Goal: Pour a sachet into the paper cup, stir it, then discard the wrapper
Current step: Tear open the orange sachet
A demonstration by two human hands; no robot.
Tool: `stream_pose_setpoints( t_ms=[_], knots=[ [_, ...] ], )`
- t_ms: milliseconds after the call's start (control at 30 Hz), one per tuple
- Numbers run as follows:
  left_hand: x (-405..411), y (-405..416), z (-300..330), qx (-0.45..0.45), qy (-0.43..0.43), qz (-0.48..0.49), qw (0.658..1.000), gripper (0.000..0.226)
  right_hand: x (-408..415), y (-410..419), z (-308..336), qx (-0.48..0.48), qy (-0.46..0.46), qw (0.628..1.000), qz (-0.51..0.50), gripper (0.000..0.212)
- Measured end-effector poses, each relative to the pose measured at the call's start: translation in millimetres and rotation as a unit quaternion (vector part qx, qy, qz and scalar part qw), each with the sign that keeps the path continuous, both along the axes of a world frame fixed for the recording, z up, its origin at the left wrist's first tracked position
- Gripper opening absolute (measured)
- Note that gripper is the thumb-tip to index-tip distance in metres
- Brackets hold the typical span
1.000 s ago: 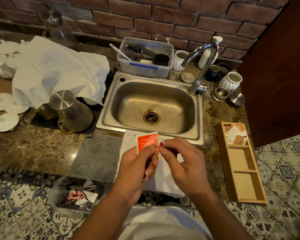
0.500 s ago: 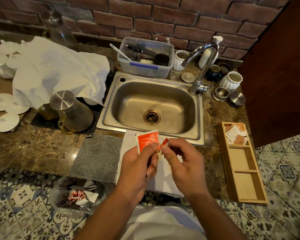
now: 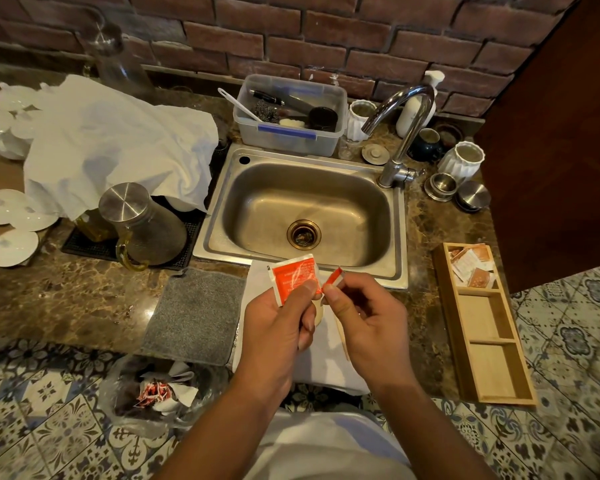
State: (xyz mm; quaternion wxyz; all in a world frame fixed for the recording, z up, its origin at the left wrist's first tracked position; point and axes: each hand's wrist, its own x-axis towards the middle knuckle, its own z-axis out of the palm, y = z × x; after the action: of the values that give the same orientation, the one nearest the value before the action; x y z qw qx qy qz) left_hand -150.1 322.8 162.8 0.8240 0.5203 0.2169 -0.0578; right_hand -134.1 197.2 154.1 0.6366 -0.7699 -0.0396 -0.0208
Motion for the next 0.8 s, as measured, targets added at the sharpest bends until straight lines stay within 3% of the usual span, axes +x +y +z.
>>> stream_pose_setpoints(
  t_ms=[333, 467, 667, 800],
  knots=[
    [0, -2, -4, -0.001, 0.006, 0.004, 1.0, 0.028, -3, 4, 1, 0.036, 0.037, 0.999, -0.018, 0.006],
    [6, 15, -13, -0.016, 0.015, 0.056, 0.998, 0.023, 8, -11, 10, 0.113, 0.069, 0.985, -0.112, 0.012],
    [5, 27, -18, -0.144, -0.02, -0.001, 0.989, 0.023, 17, -50, 2, 0.036, 0.102, 0.987, -0.122, 0.008],
    [3, 23, -21, -0.198, -0.011, -0.032, 0.98, 0.033, 14, -78, -28, 0.031, 0.145, 0.971, -0.187, 0.011]
  ],
)
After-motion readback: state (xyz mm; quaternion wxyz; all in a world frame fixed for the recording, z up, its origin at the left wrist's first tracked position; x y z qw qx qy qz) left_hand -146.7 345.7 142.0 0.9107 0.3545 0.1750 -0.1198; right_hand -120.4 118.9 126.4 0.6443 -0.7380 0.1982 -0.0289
